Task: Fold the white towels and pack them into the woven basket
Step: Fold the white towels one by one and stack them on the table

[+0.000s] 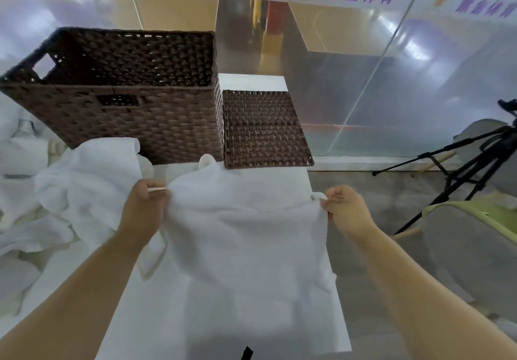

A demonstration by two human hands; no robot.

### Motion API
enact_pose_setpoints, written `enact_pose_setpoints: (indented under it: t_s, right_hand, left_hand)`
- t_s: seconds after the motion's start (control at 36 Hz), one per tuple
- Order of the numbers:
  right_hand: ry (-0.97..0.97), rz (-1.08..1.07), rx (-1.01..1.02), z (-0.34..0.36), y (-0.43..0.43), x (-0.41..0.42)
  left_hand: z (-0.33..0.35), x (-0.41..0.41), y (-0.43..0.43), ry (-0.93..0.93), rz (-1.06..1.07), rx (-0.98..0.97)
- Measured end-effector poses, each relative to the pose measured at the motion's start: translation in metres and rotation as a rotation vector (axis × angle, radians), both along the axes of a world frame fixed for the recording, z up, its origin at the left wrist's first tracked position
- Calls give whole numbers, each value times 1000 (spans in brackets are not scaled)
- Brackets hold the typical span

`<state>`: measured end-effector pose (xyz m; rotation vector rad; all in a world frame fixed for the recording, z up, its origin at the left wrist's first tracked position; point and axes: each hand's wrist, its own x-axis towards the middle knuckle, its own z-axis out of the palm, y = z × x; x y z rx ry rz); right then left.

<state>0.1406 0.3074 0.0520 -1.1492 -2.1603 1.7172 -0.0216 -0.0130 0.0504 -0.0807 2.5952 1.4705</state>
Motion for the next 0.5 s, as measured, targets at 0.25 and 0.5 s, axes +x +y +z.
enact_pose_setpoints:
  t_s: [0.25, 0.5]
  right_hand:
    - [192, 4, 27, 68, 15, -9]
    - [450, -53, 132, 161, 7, -9]
  left_hand:
    - [64, -11, -6, 102, -53, 236]
    - [142, -13, -21, 281, -179, 250]
